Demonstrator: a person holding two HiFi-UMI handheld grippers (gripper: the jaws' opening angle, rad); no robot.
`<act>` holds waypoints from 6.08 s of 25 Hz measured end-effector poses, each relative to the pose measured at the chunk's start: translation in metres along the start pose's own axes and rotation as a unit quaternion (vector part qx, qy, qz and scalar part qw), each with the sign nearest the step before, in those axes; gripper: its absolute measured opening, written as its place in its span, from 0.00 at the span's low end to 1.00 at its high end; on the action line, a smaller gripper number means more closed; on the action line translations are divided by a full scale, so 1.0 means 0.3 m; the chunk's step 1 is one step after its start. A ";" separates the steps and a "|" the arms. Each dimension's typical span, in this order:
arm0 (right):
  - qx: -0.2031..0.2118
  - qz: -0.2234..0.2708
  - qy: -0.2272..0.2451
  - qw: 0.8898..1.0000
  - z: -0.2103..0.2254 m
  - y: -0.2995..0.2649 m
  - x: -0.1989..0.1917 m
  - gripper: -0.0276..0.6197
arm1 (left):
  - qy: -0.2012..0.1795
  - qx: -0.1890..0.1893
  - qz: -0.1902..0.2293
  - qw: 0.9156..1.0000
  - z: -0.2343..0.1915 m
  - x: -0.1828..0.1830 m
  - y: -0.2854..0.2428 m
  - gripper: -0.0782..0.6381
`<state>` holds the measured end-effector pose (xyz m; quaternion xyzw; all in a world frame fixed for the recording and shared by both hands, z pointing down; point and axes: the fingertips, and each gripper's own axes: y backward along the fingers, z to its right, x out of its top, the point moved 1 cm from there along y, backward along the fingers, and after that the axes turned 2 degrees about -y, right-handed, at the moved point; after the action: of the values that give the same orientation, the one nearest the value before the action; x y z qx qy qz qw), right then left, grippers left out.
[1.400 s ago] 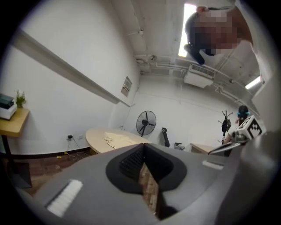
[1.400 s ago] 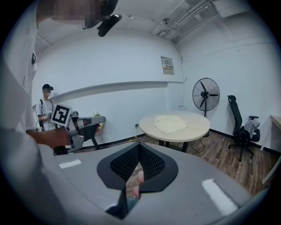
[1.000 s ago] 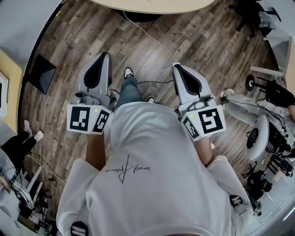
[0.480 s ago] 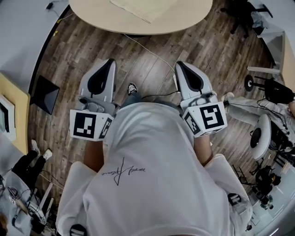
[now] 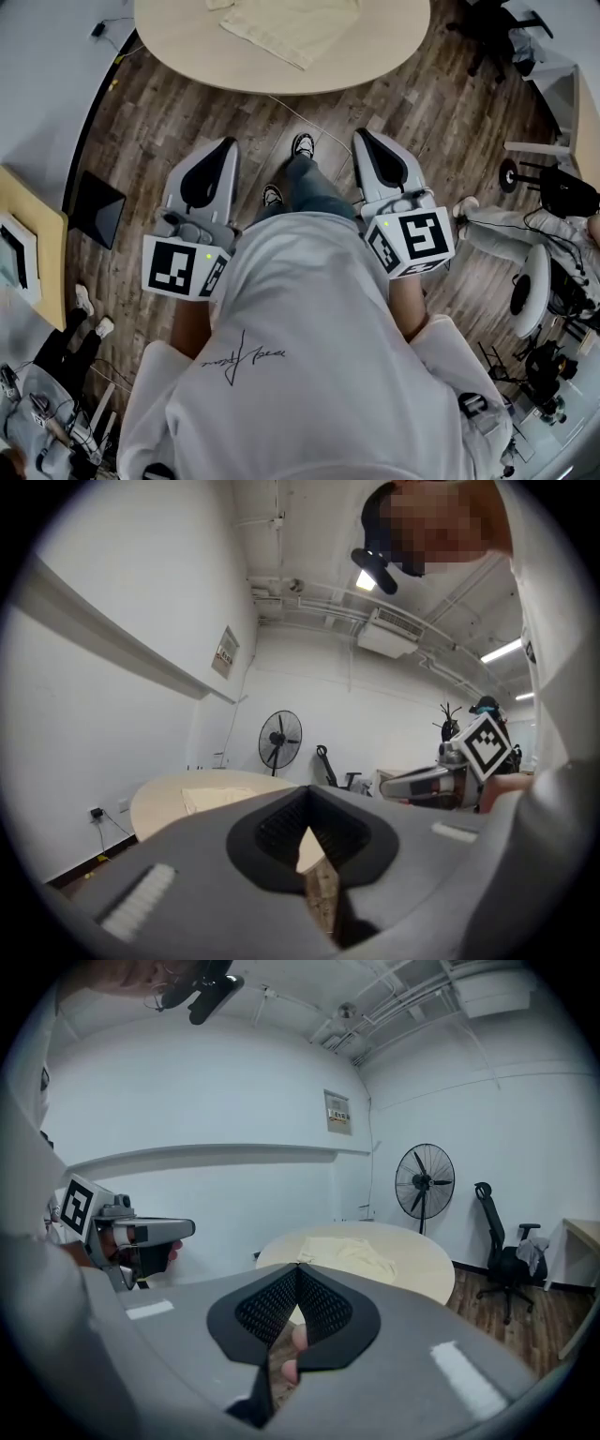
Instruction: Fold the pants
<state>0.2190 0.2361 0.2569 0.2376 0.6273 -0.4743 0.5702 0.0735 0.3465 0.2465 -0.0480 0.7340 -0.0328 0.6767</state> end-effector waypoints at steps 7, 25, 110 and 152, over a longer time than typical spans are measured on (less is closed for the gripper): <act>0.025 0.012 -0.014 0.999 0.081 -0.169 0.032 0.04 | 0.009 0.013 -0.006 1.000 -0.080 0.025 -0.113 0.18; 0.055 0.007 -0.004 0.998 0.529 -0.612 0.216 0.04 | 0.007 0.069 -0.025 0.997 -0.311 0.097 -0.647 0.18; 0.060 -0.133 0.077 0.986 1.008 -1.653 0.226 0.04 | -0.102 0.115 -0.205 0.967 -1.169 -0.204 -1.282 0.18; 0.132 -0.305 0.244 0.911 1.083 -2.246 0.016 0.04 | -0.160 0.031 -0.392 0.905 -1.902 -0.714 -1.656 0.20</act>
<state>-0.1882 -0.3410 0.5033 0.2157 0.7206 -0.6309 0.1905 -0.4652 -0.1321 0.5615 -0.3153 0.5365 -0.3105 0.7185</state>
